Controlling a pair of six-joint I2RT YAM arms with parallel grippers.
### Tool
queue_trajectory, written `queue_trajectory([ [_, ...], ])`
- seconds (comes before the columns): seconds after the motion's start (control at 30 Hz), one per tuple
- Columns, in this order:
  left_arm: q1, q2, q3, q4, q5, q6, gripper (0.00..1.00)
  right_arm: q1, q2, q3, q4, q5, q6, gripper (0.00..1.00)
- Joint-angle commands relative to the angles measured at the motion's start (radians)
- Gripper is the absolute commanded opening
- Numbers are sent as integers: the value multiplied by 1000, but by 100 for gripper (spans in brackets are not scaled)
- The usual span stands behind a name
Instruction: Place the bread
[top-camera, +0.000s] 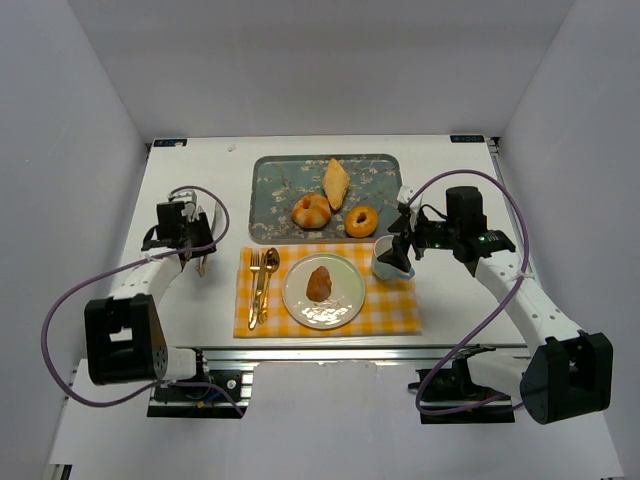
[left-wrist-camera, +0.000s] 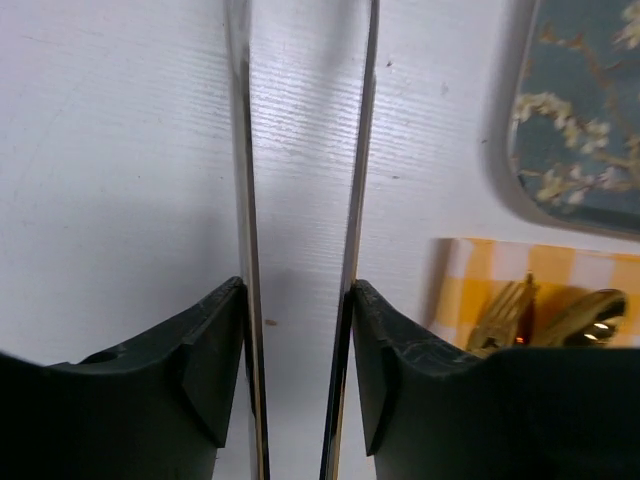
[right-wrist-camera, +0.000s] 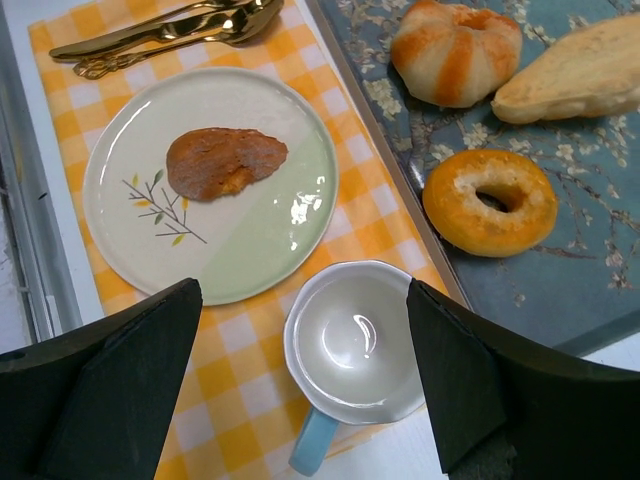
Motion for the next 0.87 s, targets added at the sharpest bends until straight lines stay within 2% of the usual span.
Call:
queue_trajectory([
  [0.0, 15, 45, -12, 125, -29, 92, 56, -3, -4, 6, 59, 60, 77, 88],
  [0.2, 29, 134, -46, 142, -32, 112, 65, -3, 2, 24, 109, 172, 239, 89],
  [0.3, 33, 136, -66, 133, -45, 96, 73, -4, 13, 41, 138, 253, 344, 89],
  [0.4, 35, 109, -75, 125, -46, 75, 76, -3, 29, 58, 143, 278, 379, 89],
  [0.43, 35, 95, -78, 122, -46, 67, 80, -4, 30, 64, 145, 283, 384, 89],
  [0.67, 36, -132, -75, 65, -81, -8, 98, -4, 48, 73, 154, 275, 382, 89],
  [0.83, 36, -322, -46, -30, -61, -97, 96, 3, 52, 59, 157, 159, 260, 89],
])
